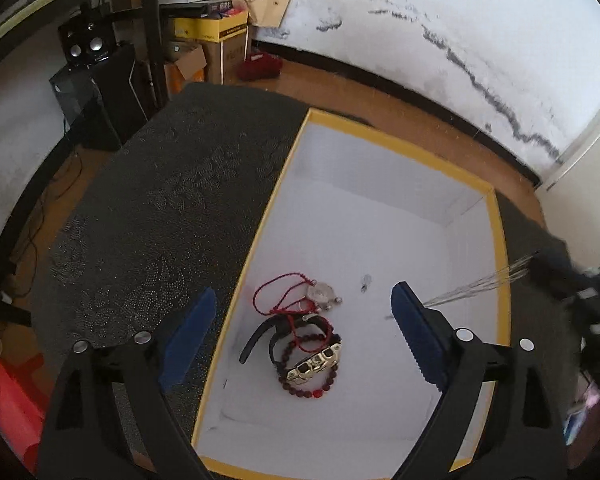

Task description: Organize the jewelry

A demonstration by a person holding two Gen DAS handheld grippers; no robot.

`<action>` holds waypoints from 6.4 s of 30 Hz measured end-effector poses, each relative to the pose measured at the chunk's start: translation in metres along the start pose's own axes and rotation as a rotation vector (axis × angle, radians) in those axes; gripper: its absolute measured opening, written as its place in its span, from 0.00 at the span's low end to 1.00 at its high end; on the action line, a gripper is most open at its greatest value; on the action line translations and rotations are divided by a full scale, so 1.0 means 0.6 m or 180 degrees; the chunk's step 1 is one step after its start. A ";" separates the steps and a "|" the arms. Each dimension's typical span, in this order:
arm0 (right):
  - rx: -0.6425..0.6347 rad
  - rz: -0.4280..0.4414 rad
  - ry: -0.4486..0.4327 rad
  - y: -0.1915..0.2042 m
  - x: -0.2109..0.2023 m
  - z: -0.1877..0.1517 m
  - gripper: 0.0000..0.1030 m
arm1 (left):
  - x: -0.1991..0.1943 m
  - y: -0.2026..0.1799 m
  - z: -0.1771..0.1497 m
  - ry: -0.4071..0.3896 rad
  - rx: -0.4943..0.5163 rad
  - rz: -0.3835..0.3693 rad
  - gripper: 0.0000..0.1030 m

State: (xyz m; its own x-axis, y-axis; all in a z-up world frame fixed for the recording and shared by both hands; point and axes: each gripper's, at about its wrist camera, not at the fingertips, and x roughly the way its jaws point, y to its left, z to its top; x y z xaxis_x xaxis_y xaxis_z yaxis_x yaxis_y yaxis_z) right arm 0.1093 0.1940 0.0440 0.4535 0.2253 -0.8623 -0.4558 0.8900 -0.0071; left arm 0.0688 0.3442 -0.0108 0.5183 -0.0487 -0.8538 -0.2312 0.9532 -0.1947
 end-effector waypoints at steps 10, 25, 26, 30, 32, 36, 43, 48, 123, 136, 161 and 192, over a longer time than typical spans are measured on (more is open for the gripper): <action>0.0140 0.0028 0.0678 -0.007 0.136 -0.039 0.06 | -0.034 0.019 0.004 -0.0153 -0.0217 -0.0226 0.85; -0.0332 0.0078 0.0480 0.012 0.126 -0.071 0.94 | -0.044 0.001 0.013 -0.0217 -0.0148 -0.0143 0.85; -0.0398 0.0043 0.0433 0.017 0.118 -0.070 0.94 | -0.047 0.000 0.014 -0.0238 -0.0159 -0.0139 0.85; -0.0620 -0.0174 0.0078 0.019 0.060 -0.086 0.94 | -0.061 -0.014 0.018 -0.0307 -0.0169 -0.0148 0.87; -0.0609 -0.0226 -0.0079 0.008 0.027 -0.098 0.94 | -0.069 -0.033 0.018 -0.0348 -0.0139 -0.0176 0.88; -0.0350 -0.0334 -0.0295 -0.054 -0.037 -0.138 0.94 | -0.081 -0.082 0.006 -0.0424 -0.0069 -0.0270 0.90; 0.0359 -0.0712 -0.0412 -0.245 -0.110 -0.259 0.94 | -0.085 -0.238 -0.086 -0.0552 0.0534 -0.0323 0.92; 0.0994 -0.1062 -0.0321 -0.399 -0.123 -0.350 0.94 | -0.074 -0.338 -0.160 -0.0602 0.0682 -0.0460 0.93; 0.1271 -0.1083 -0.0194 -0.536 -0.074 -0.469 0.94 | 0.100 -0.543 -0.230 -0.0284 0.1048 -0.0194 0.94; 0.1253 -0.1086 -0.0181 -0.536 -0.071 -0.468 0.94 | 0.104 -0.544 -0.230 -0.0277 0.1060 -0.0180 0.94; 0.1248 -0.1086 -0.0179 -0.538 -0.073 -0.469 0.94 | 0.106 -0.550 -0.231 -0.0276 0.1078 -0.0164 0.94; 0.1239 -0.1091 -0.0184 -0.540 -0.072 -0.469 0.94 | 0.108 -0.554 -0.233 -0.0280 0.1127 -0.0155 0.94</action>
State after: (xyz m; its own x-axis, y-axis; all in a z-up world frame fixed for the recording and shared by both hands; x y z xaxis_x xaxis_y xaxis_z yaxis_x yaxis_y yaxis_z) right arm 0.0219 -0.2159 -0.0587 0.5733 -0.0932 -0.8140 0.0397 0.9955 -0.0860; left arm 0.0640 -0.0176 -0.0688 0.5940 -0.0853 -0.7999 0.0869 0.9953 -0.0416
